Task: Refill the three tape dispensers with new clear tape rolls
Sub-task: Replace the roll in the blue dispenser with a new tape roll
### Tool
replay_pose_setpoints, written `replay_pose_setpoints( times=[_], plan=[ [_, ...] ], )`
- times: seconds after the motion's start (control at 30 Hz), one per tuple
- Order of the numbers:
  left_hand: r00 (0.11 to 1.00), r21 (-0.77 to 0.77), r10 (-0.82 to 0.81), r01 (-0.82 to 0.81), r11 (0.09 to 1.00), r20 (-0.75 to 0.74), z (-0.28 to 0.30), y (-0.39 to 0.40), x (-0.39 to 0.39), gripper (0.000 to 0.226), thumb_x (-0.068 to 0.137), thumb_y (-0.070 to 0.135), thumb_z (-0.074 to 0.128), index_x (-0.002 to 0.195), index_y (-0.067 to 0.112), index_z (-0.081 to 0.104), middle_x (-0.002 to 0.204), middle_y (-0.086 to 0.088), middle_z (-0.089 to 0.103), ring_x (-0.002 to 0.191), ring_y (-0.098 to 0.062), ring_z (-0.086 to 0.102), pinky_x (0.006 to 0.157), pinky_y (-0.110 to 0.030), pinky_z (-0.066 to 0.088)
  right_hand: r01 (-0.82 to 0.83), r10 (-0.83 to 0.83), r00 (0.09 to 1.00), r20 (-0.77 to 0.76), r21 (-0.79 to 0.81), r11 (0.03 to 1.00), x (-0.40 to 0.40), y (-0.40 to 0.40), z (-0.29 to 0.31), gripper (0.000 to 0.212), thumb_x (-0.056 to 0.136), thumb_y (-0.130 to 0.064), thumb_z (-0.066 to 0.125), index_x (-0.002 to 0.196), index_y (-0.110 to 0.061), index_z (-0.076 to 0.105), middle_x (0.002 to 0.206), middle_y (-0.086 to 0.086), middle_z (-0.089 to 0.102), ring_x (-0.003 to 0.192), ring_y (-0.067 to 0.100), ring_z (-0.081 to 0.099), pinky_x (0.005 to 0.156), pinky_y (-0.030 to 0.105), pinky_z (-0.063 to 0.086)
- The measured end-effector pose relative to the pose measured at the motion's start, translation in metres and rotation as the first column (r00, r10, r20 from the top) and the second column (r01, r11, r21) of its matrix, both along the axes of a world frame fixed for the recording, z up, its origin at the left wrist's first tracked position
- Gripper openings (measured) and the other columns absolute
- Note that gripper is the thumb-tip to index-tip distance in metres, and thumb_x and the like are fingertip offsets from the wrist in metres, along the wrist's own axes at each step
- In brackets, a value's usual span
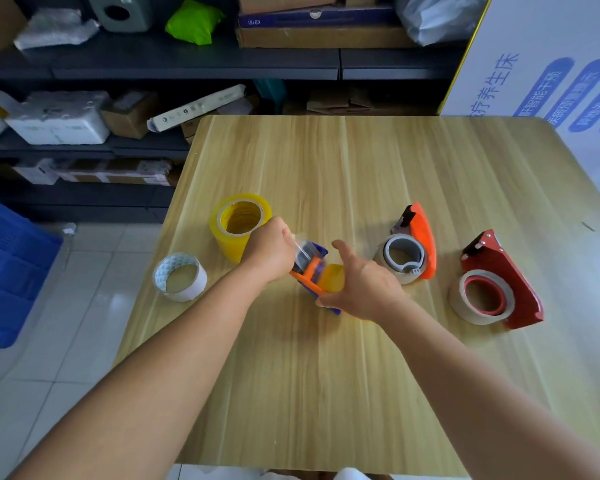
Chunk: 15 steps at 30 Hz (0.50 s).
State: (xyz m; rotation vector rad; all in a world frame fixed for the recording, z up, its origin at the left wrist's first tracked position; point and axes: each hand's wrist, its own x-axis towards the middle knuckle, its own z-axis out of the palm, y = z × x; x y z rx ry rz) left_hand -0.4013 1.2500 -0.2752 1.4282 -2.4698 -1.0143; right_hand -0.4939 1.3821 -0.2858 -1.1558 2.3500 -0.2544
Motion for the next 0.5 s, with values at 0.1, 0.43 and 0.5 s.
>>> replay_pose_setpoints(
  times=[0.1,0.43,0.5],
  plan=[
    [1.0,0.0,-0.015,0.015,1.0,-0.017,0.004,0.004,0.0,0.014,0.097,0.019,0.041,0.086,0.012,0.046,0.091,-0.009,0.056,0.08,-0.026,0.05,0.064,-0.032,0.039,0.02,-0.02,0.999,-0.028,0.006,1.0,0.004,0.0,-0.002,0.105,0.069,-0.054,0.074,0.148,-0.029,0.01,0.096,0.004,0.059,0.089,0.028,0.062,0.068,0.031,0.045],
    [0.979,-0.067,-0.204,0.202,0.977,-0.024,0.018,0.02,-0.006,0.013,0.096,0.017,0.045,0.084,0.014,0.047,0.097,-0.011,0.066,0.086,-0.029,0.057,0.069,-0.033,0.043,0.096,-0.104,0.986,-0.127,-0.071,0.993,0.012,-0.001,-0.009,0.088,0.074,-0.052,0.068,0.142,-0.027,0.018,0.114,0.006,0.053,0.088,0.031,0.065,0.062,0.032,0.042],
    [0.973,-0.065,-0.227,0.224,0.972,-0.043,0.02,0.024,-0.007,0.013,0.096,0.016,0.044,0.083,0.014,0.047,0.098,-0.007,0.07,0.089,-0.027,0.06,0.074,-0.035,0.048,0.104,-0.114,0.985,-0.126,-0.086,0.991,0.013,-0.001,-0.01,0.084,0.075,-0.052,0.067,0.14,-0.027,0.02,0.116,0.004,0.052,0.089,0.031,0.065,0.062,0.032,0.042]
  ],
)
